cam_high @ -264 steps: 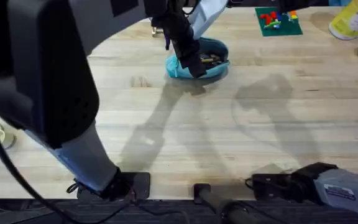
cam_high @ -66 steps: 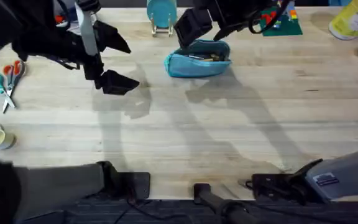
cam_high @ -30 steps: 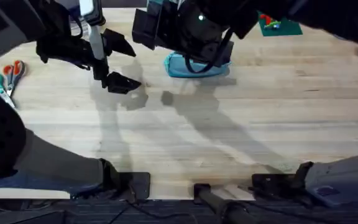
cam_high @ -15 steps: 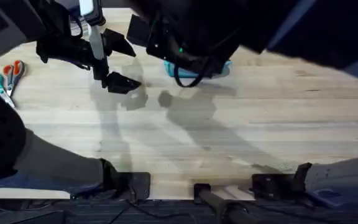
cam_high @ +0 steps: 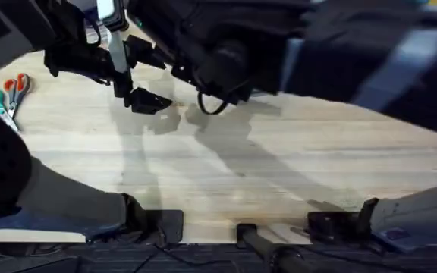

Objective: Unzip the bag, pick up the pens from the table one at a time and place them inside, then zip the bag closed.

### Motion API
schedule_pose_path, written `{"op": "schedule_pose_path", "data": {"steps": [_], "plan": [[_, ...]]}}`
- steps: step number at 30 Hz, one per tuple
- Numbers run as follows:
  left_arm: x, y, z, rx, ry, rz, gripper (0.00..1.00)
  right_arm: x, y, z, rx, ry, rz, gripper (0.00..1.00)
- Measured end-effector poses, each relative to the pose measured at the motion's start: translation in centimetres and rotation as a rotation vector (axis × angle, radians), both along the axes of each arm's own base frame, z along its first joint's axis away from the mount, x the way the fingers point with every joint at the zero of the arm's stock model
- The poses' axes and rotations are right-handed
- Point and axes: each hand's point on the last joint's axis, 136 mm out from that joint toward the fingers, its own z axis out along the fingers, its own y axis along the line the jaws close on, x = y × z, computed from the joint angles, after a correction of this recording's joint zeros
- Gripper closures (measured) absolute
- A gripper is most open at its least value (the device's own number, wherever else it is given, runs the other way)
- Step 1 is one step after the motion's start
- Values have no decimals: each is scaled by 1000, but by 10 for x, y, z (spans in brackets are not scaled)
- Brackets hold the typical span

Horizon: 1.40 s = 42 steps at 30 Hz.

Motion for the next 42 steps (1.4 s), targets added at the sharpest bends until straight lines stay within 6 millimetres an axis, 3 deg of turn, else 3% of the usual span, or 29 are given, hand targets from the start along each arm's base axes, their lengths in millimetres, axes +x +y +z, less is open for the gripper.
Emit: {"op": "schedule_pose_path", "data": {"steps": [7,16,24,42], "plan": [[0,0,0,0,0,0,8,17,24,-37,-28,-5,28,6],[0,0,0,0,0,0,7,39,30,-48,-3,-33,8,5],[0,0,0,0,0,0,8,51,46,-73,-33,-57,58,5],[0,0,0,0,0,0,8,80,19,-81,-120,-98,4,38]]}}
